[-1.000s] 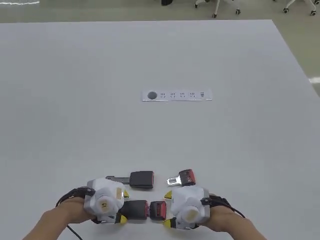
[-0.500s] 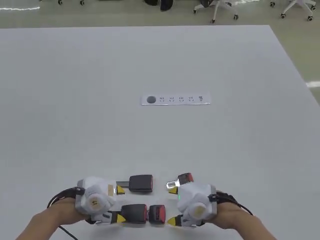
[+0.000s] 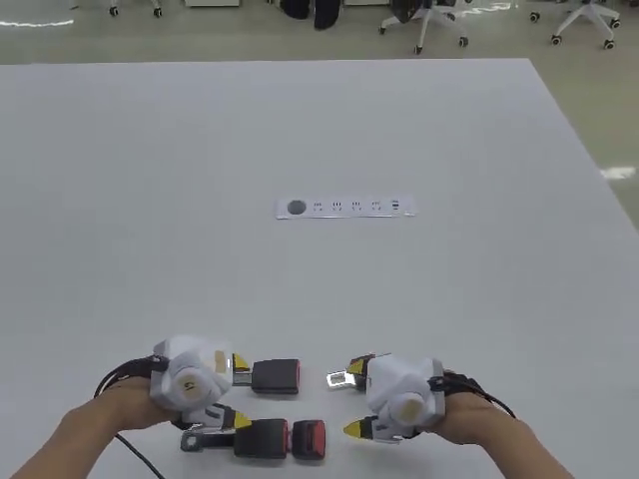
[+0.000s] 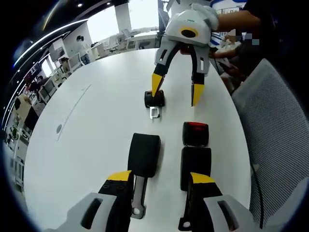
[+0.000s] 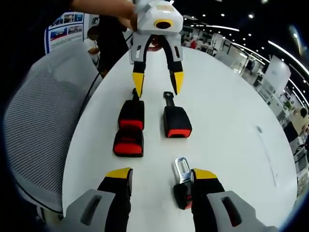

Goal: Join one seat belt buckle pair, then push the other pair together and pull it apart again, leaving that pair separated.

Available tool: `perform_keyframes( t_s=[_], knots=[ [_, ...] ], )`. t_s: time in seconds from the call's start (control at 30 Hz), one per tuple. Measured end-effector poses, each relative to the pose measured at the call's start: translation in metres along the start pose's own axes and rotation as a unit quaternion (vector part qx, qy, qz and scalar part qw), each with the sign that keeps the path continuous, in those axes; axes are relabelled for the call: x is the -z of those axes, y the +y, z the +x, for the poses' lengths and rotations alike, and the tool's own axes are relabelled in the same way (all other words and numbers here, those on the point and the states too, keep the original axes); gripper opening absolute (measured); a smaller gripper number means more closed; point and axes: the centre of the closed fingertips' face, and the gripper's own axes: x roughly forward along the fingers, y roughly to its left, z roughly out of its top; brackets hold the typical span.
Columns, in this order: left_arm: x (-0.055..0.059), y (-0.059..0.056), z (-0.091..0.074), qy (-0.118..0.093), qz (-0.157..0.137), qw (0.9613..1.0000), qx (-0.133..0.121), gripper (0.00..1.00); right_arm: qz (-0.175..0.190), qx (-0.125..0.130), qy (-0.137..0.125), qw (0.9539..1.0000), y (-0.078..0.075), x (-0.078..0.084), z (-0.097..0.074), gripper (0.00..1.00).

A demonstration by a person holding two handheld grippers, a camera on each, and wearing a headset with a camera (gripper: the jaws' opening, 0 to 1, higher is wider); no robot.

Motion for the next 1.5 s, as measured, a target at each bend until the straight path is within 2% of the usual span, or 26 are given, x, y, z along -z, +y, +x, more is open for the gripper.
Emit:
perform_keyframes(
  t_s=[0.23, 0.4, 0.8, 1.0, 1.07, 1.2, 1.3, 1.43, 1.5],
  knots=[
    [-0.008, 0.012, 0.004, 0.010, 0.011, 0.9999, 0.002, 0.46, -0.007, 0.008, 0.004, 0.9999, -0.018, 0.009, -0.006, 0.46],
    [-0.005, 0.017, 0.009, 0.019, 0.016, 0.9996, 0.010, 0.46, -0.012, 0.006, 0.012, 0.9998, -0.026, 0.019, -0.007, 0.46],
    [-0.007, 0.021, 0.023, 0.042, 0.035, 0.9977, 0.040, 0.43, -0.016, -0.009, 0.036, 0.9992, -0.044, 0.040, -0.008, 0.44],
    [-0.008, 0.022, 0.033, 0.055, 0.044, 0.9961, 0.052, 0.40, -0.015, -0.023, 0.043, 0.9987, -0.044, 0.045, -0.005, 0.42],
    [-0.008, 0.018, 0.035, 0.062, 0.048, 0.9951, 0.062, 0.40, -0.014, -0.029, 0.044, 0.9985, -0.043, 0.045, -0.003, 0.42],
    [-0.004, 0.019, 0.041, 0.087, 0.074, 0.9914, 0.064, 0.39, -0.010, -0.037, 0.043, 0.9984, -0.044, 0.047, 0.001, 0.41],
    [0.003, 0.021, 0.048, 0.094, 0.077, 0.9899, 0.074, 0.38, -0.006, -0.040, 0.040, 0.9984, -0.045, 0.048, 0.004, 0.40],
    [0.012, 0.024, 0.058, 0.098, 0.085, 0.9889, 0.073, 0.35, -0.004, -0.042, 0.039, 0.9984, -0.045, 0.051, 0.006, 0.37],
    [0.011, 0.025, 0.057, 0.099, 0.082, 0.9890, 0.074, 0.34, -0.004, -0.040, 0.039, 0.9984, -0.046, 0.051, 0.006, 0.35]
  ],
)
